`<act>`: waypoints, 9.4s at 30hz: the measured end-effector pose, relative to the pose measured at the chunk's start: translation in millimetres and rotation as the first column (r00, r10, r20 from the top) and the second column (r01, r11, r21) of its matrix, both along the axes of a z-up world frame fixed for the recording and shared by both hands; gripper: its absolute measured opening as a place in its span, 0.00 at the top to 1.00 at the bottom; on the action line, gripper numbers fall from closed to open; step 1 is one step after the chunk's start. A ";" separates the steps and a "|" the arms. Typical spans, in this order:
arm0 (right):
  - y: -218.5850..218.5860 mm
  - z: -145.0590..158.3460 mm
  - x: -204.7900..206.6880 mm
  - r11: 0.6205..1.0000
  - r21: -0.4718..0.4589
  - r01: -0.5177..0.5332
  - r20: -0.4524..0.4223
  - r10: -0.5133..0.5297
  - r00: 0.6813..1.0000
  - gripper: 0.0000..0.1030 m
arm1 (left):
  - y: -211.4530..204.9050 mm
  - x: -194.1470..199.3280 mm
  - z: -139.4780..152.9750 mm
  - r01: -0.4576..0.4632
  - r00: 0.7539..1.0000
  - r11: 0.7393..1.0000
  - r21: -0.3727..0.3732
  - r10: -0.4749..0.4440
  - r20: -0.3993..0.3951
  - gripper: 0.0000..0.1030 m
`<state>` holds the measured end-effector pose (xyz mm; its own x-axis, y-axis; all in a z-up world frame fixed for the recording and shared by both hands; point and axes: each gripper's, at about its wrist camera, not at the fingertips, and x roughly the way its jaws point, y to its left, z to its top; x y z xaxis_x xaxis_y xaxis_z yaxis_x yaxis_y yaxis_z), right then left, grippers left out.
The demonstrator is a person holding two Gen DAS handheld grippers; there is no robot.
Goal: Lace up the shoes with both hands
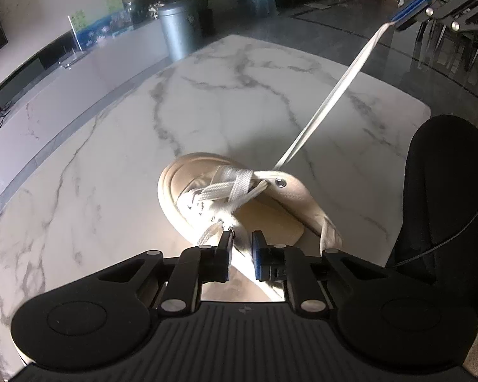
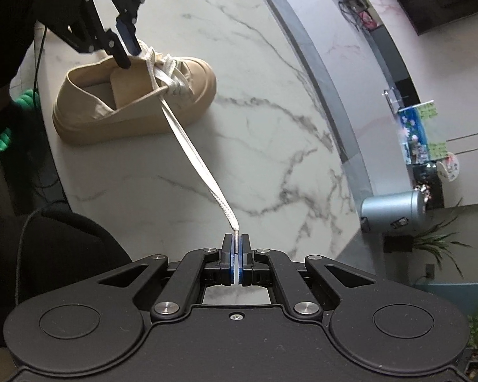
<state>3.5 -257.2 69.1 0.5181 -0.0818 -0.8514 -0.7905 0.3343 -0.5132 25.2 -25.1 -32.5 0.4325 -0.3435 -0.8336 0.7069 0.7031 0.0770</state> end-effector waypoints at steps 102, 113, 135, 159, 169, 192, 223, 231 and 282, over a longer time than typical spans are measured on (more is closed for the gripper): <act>-13.2 -7.3 39.2 0.847 0.300 0.439 0.023 -0.467 0.884 1.00 | 22.4 6.0 -20.5 -0.220 0.974 0.959 -0.177 0.206 -0.097 0.76; -1.8 6.3 31.1 0.867 0.358 0.346 -0.004 -0.369 0.929 1.00 | 28.3 4.0 -16.4 -0.227 0.972 0.951 -0.209 0.207 -0.110 0.77; 92.4 -54.3 37.1 0.843 0.538 0.011 -0.228 0.132 0.965 1.00 | 46.4 6.7 4.3 -0.029 0.997 0.963 -0.267 0.010 -0.072 0.72; 95.9 -85.3 50.3 0.797 0.602 0.046 -0.300 0.172 0.938 1.00 | 41.6 26.0 -9.5 0.084 0.981 0.955 -0.285 -0.129 -0.144 0.78; 99.8 -91.6 53.4 0.798 0.601 0.043 -0.306 0.180 0.935 1.00 | 45.9 31.6 -3.0 0.086 0.984 0.959 -0.270 -0.125 -0.127 0.78; 105.7 -87.9 56.2 0.800 0.600 0.016 -0.288 0.198 0.937 1.00 | 36.5 28.5 -7.8 0.179 0.979 0.967 -0.183 -0.194 -0.064 0.82; 109.4 -87.3 64.5 0.809 0.588 0.002 -0.307 0.221 0.926 1.00 | 31.3 44.8 -17.7 0.288 0.948 0.949 -0.129 -0.302 -0.104 0.84; 106.8 -88.1 63.3 0.804 0.594 0.003 -0.301 0.219 0.928 1.00 | 30.3 44.5 -17.9 0.283 0.950 0.952 -0.118 -0.295 -0.101 0.84; 76.1 -78.2 45.7 0.737 0.666 0.115 -0.272 0.097 0.957 0.70 | 19.0 36.1 -11.0 0.327 0.940 0.941 -0.089 -0.333 -0.077 0.97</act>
<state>49.2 -181.1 -9.0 0.2612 0.5589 -0.7871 -0.8545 0.5132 0.0808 61.3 -6.2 -43.6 0.2094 -0.5164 -0.8304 0.9017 0.4304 -0.0403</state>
